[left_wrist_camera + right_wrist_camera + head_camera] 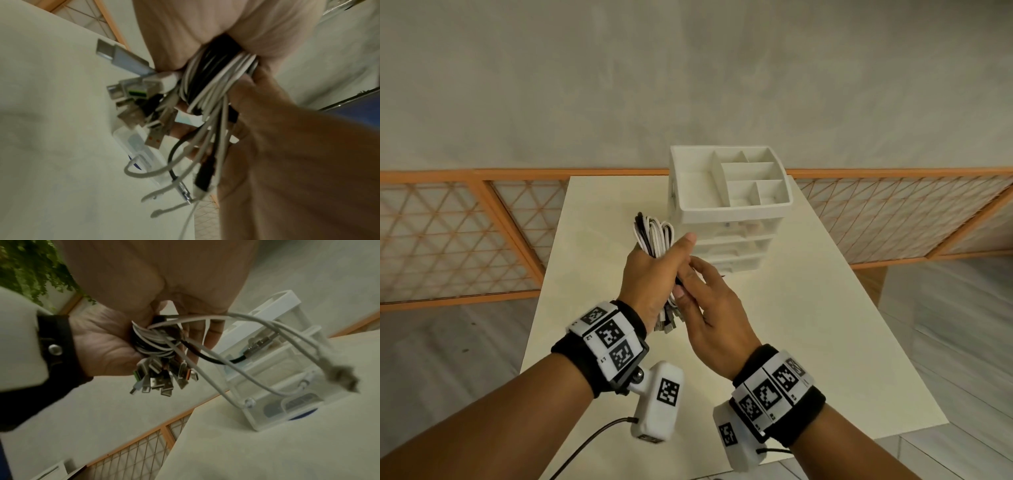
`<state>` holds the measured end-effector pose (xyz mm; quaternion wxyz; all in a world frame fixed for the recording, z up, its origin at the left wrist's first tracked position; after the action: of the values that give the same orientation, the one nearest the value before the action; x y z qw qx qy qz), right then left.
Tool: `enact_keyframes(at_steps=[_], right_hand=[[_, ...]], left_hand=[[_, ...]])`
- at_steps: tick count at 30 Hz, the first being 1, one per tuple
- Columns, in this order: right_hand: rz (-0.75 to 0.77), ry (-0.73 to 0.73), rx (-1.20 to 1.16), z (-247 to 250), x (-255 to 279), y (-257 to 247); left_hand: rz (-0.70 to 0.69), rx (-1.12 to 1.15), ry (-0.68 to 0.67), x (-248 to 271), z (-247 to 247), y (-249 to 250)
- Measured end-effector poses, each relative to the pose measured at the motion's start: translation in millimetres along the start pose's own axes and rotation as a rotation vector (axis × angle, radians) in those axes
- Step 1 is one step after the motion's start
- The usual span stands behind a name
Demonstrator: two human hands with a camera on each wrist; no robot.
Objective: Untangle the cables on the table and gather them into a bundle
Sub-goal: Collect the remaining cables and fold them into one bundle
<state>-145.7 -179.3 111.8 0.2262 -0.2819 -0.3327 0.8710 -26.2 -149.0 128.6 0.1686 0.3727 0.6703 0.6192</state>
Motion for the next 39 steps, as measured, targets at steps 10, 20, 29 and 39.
enact_keyframes(at_steps=[10,20,29,39], right_hand=[[0.073,0.012,0.039,0,6,6],[-0.434,-0.192,-0.067,25,8,63],[-0.262,-0.401,0.524,45,-38,29],[-0.281,-0.236,0.155,56,-48,18]], left_hand=[[0.07,0.115,-0.039,-2,4,13],[-0.07,0.013,-0.334,1,16,30],[-0.104,-0.747,-0.565,26,-15,13],[-0.074,-0.55,-0.346,21,-9,5]])
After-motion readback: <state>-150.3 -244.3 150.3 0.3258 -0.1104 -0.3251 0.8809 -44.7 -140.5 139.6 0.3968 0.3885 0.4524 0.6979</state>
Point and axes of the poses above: each hand's wrist, its own x-axis away from the middle knuckle, its own z-axis out of the back of the hand, y = z × x, the point moved 3 cm from there along -x, towards the middle knuckle, and after that the axes turned 1 degree about y, right-handed, at the moved point
